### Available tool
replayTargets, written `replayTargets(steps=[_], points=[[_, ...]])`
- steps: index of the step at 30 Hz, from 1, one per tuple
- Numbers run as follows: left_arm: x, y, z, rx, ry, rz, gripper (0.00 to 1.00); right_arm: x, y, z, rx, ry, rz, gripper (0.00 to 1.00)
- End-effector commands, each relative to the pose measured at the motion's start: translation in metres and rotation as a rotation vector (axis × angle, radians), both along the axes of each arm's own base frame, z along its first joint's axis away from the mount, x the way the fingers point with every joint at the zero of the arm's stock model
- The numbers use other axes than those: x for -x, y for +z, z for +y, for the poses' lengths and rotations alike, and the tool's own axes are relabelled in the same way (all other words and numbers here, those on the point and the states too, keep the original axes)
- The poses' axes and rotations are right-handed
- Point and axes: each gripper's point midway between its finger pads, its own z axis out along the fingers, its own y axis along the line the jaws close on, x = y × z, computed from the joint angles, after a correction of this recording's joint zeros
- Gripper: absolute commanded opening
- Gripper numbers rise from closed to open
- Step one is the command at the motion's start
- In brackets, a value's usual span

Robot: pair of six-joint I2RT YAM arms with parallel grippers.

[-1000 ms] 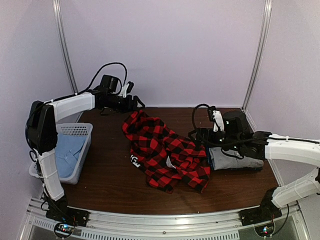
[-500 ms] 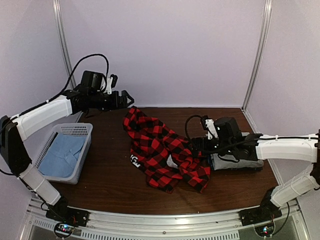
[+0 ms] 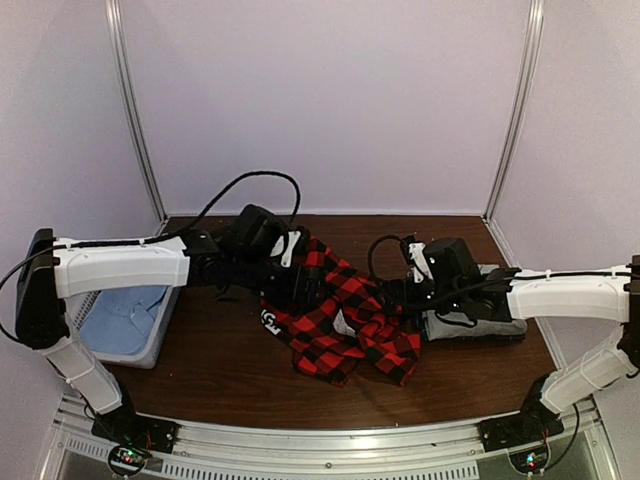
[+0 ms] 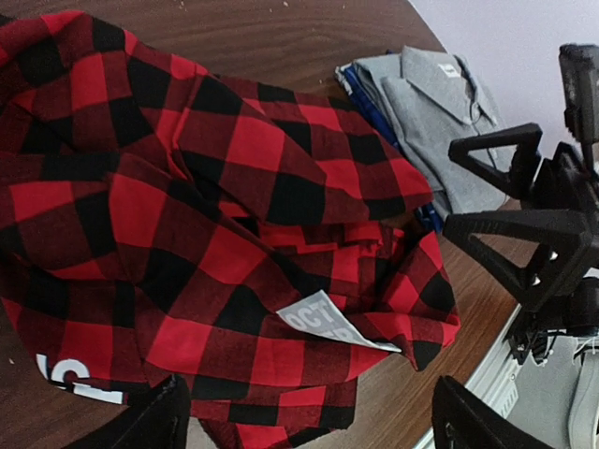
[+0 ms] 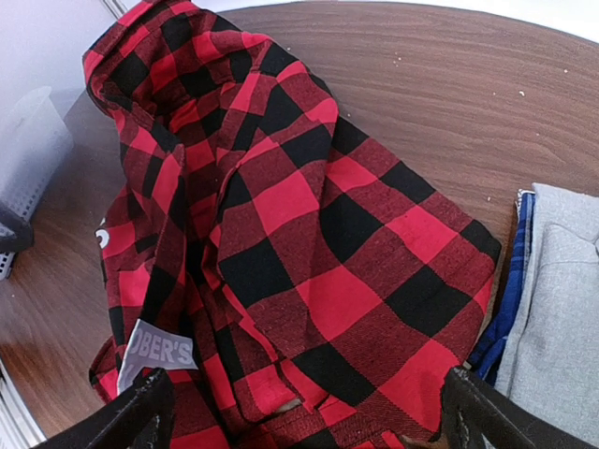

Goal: Fold and stack the long sleeve shirts
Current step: Flatten out the crumpled shirt at the center of the board.

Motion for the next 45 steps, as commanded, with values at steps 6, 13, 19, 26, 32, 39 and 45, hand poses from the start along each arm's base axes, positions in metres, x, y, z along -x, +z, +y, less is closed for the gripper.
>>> replayTargets(steps=[6,13,19,26,32,39,45], points=[[0.017,-0.046,-0.061,-0.070,-0.030,0.036,0.86,-0.014,-0.005,0.012,0.029,-0.004,0.002,1.00],[0.020,-0.077,-0.074,-0.105,-0.027,0.083,0.70,-0.029,-0.019,0.030,0.057,0.021,0.018,0.99],[0.019,-0.085,-0.060,-0.137,0.025,0.079,0.25,-0.043,-0.039,0.056,0.080,0.074,0.058,0.97],[0.014,-0.065,-0.015,-0.181,0.150,0.011,0.00,-0.056,-0.057,0.079,0.086,0.114,0.092,0.91],[0.006,-0.057,0.033,-0.194,0.240,0.000,0.00,-0.058,-0.075,0.078,0.108,0.099,0.118,0.76],[-0.016,-0.098,0.080,-0.270,0.285,0.045,0.00,-0.053,-0.093,0.048,0.152,0.017,0.153,0.39],[-0.035,-0.115,0.064,-0.301,0.200,0.024,0.00,-0.042,-0.100,0.016,0.130,-0.050,0.181,0.16]])
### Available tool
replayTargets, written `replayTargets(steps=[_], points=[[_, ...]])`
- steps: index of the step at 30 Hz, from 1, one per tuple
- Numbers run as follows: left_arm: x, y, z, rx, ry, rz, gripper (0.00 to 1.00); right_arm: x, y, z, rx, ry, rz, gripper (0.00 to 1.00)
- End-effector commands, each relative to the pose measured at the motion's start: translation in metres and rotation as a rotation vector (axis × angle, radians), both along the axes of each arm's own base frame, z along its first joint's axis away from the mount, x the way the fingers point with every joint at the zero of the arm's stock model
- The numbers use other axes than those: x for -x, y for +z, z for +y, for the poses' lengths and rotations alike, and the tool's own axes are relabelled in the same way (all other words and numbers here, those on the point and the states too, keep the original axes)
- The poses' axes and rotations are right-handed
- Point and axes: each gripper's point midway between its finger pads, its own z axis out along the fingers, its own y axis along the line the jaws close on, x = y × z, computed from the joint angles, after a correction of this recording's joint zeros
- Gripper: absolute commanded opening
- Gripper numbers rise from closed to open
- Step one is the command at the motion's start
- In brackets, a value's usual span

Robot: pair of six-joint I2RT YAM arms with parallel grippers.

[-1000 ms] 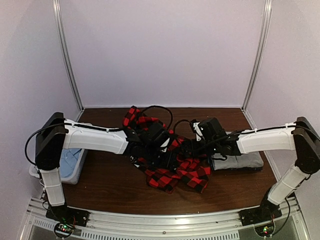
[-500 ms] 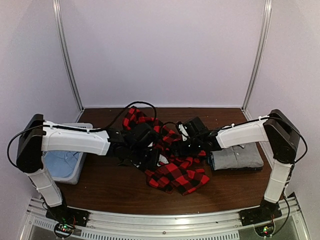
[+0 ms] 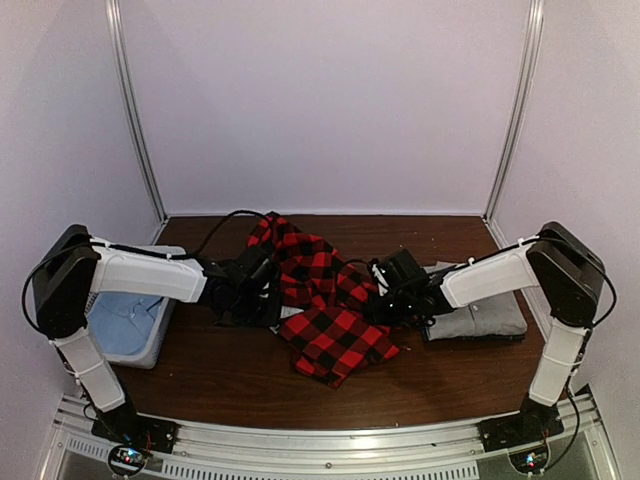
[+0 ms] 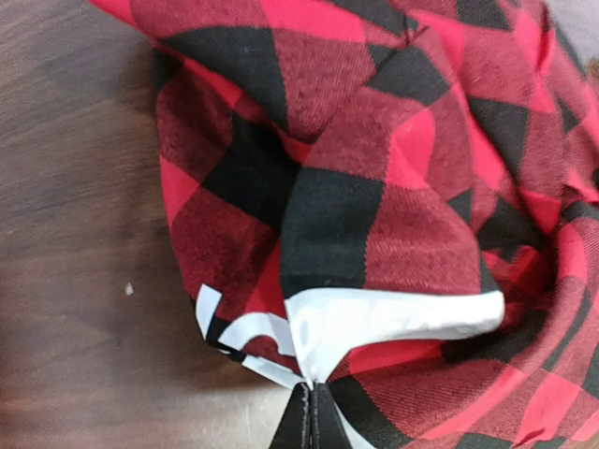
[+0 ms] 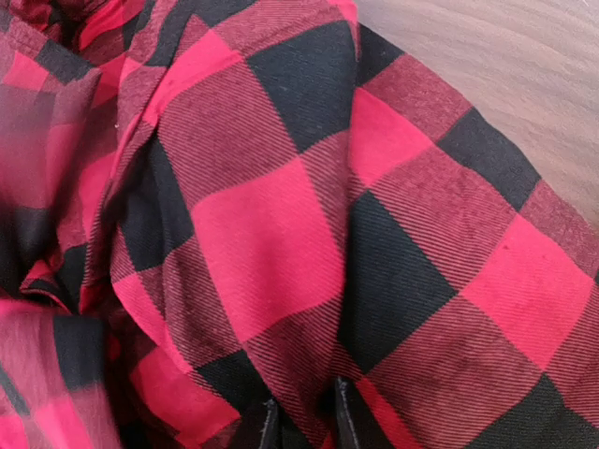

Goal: Fold and stack the long sleeve shirts
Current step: Flatten out the crumpled shirt at the center of the board.

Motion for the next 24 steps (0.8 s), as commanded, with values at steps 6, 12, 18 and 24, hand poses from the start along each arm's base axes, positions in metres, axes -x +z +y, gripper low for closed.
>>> replayTargets(steps=[6,12,18,24], points=[[0.000,-0.023,-0.054,0.078,-0.200,0.050,0.00,0.024,-0.006,-0.048,0.013,-0.102,0.024,0.08],[0.036,-0.026,-0.079,0.100,-0.283,0.095,0.00,0.050,-0.004,-0.079,0.024,-0.160,0.040,0.07],[0.071,-0.014,-0.086,0.133,-0.311,0.114,0.00,0.082,0.004,-0.113,0.018,-0.229,0.056,0.06],[0.065,0.015,-0.042,0.030,-0.210,0.031,0.00,0.093,0.037,-0.127,-0.053,-0.269,0.005,0.07]])
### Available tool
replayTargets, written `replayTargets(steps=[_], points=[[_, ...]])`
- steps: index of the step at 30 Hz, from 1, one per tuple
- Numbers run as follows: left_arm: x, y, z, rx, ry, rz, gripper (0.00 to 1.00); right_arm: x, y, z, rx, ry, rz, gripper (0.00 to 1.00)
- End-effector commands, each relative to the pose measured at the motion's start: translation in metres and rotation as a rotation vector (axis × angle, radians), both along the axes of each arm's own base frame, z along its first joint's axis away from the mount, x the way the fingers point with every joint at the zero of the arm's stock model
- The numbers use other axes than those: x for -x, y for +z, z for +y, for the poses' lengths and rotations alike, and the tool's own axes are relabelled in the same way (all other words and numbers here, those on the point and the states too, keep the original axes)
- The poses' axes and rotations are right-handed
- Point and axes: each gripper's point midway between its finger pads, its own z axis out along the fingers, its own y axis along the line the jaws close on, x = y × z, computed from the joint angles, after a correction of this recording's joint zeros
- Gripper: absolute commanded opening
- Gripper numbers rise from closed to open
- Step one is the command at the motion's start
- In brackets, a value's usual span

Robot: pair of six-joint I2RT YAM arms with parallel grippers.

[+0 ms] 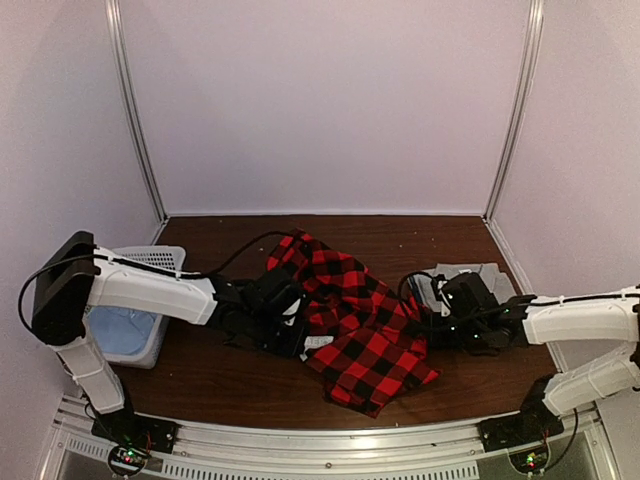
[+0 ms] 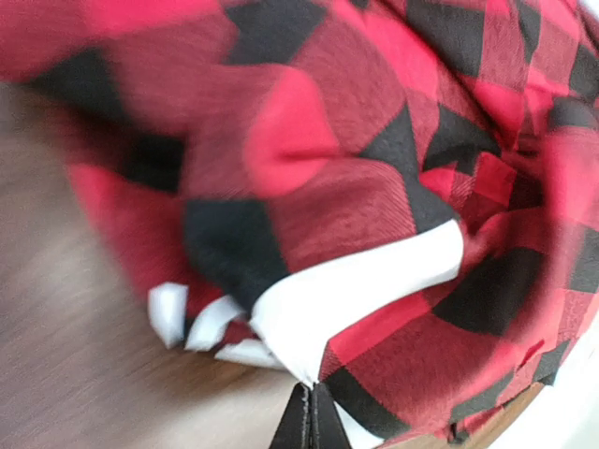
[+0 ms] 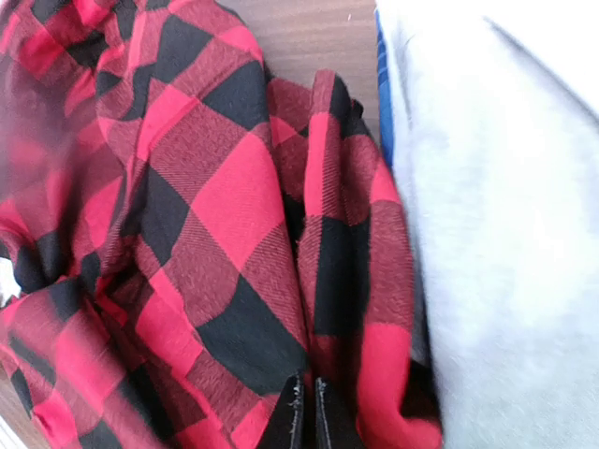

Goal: Fold and stack the long sleeve shirts
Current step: Flatten out the crumpled shirt at the center of the board.

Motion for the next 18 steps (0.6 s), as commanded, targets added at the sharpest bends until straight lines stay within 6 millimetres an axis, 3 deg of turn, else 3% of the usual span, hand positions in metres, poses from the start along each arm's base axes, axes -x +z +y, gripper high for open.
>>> replayTargets(steps=[1,7,9,13,18], points=[[-0.016,0.036,0.039,-0.073,0.111,-0.103,0.00,0.002,0.025,-0.014,-0.021,-0.064,-0.032,0.07],[-0.055,0.086,0.096,-0.119,0.213,-0.192,0.00,-0.033,0.109,0.019,-0.124,-0.022,-0.186,0.06],[-0.069,0.099,0.111,-0.108,0.237,-0.216,0.00,-0.048,0.124,0.027,-0.104,-0.012,-0.216,0.05],[-0.087,0.116,0.124,-0.117,0.236,-0.247,0.00,-0.066,0.122,0.046,-0.055,0.034,-0.175,0.22],[-0.100,0.126,0.137,-0.137,0.246,-0.273,0.00,-0.058,0.089,0.055,-0.062,0.075,-0.086,0.46]])
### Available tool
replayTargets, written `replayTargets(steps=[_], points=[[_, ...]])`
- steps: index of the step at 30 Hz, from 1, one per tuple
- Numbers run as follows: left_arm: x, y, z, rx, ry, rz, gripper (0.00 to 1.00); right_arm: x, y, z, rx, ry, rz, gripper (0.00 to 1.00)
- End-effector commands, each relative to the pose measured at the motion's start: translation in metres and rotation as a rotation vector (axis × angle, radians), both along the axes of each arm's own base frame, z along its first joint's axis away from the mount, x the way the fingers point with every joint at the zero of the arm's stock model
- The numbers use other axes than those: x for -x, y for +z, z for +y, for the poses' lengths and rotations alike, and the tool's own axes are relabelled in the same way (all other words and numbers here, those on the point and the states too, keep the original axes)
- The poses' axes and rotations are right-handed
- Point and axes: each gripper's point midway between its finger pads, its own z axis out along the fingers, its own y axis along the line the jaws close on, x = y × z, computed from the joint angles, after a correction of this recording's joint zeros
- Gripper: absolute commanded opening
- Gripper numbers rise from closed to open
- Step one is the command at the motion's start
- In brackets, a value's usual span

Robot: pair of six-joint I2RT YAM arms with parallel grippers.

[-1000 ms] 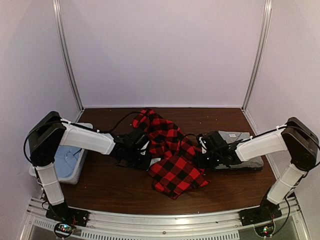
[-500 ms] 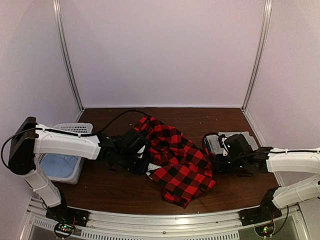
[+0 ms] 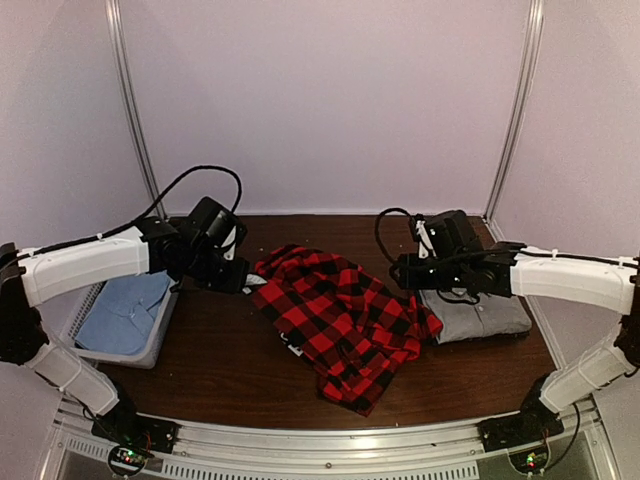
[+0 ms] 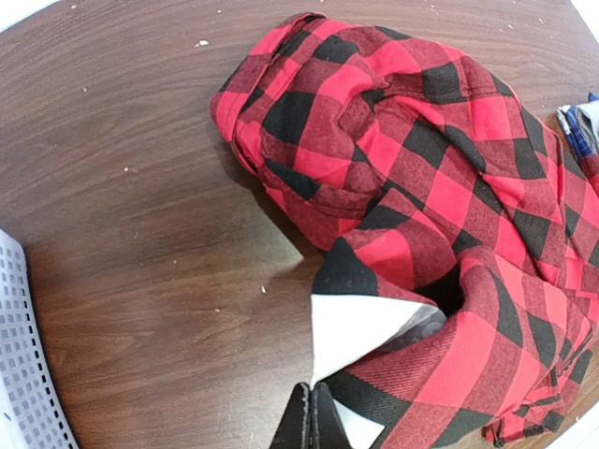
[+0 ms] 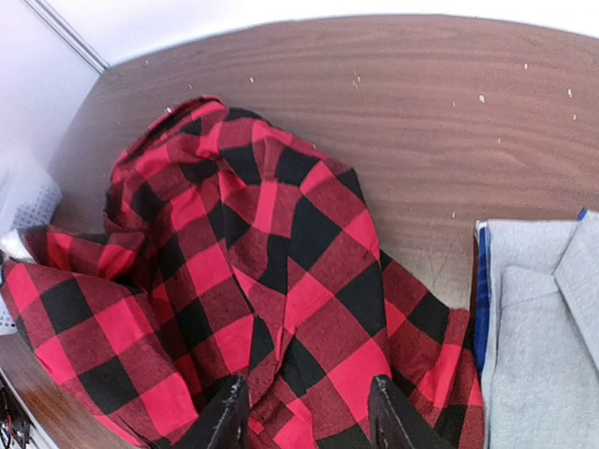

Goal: Fold and stack the long sleeve shirts
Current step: Flatten out the crumpled shirt at the center of the board.

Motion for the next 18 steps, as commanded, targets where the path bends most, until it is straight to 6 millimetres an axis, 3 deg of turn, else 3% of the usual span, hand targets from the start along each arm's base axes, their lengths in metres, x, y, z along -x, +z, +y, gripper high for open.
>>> replayTargets(steps=[1,5,8,11,15,18], points=[[-0.013,0.014,0.014,-0.038,-0.013,-0.038,0.00,0.018,-0.043,-0.004,0.053,0.046,0.112,0.49],[-0.027,0.020,0.026,-0.026,0.011,-0.045,0.00,0.029,-0.064,-0.007,0.064,0.067,0.149,0.62],[-0.037,0.029,0.033,-0.019,0.023,-0.062,0.00,0.034,-0.085,-0.006,0.077,0.087,0.186,0.63],[-0.046,0.036,0.038,-0.006,0.033,-0.074,0.00,0.035,-0.103,-0.006,0.094,0.085,0.217,0.63],[-0.054,0.046,0.042,0.009,0.038,-0.092,0.00,0.031,-0.114,-0.006,0.107,0.069,0.222,0.61],[-0.057,0.048,0.042,0.012,0.031,-0.095,0.00,0.029,-0.119,-0.004,0.112,0.065,0.229,0.51]])
